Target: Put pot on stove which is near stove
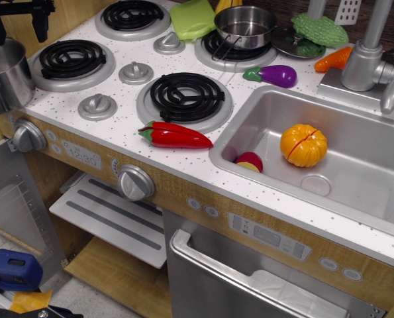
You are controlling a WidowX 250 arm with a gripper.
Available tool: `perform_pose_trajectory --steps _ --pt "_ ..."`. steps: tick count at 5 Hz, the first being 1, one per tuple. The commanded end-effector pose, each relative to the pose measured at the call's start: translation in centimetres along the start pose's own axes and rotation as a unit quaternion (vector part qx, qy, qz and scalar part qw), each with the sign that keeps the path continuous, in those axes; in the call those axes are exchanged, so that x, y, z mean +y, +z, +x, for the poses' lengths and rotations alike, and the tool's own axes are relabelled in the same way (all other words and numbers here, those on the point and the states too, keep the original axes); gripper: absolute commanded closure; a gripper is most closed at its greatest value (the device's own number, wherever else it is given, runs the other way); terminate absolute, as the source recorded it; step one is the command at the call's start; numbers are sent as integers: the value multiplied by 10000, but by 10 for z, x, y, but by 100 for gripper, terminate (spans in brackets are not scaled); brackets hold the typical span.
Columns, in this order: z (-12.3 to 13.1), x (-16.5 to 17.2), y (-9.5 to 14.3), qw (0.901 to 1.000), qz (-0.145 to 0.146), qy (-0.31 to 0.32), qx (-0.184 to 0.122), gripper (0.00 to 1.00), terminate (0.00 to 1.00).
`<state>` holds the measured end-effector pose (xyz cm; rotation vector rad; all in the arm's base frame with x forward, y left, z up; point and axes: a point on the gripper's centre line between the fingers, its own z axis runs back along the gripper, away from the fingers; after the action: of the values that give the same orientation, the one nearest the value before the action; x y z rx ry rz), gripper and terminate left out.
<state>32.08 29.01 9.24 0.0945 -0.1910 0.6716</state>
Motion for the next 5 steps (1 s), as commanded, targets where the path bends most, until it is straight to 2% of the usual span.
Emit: perform_pose_trajectory --steps 1,5 --pt "0 0 0 10000 0 0 0 0 0" --pt "-6 12 -31 9994 -258 205 127 0 0"
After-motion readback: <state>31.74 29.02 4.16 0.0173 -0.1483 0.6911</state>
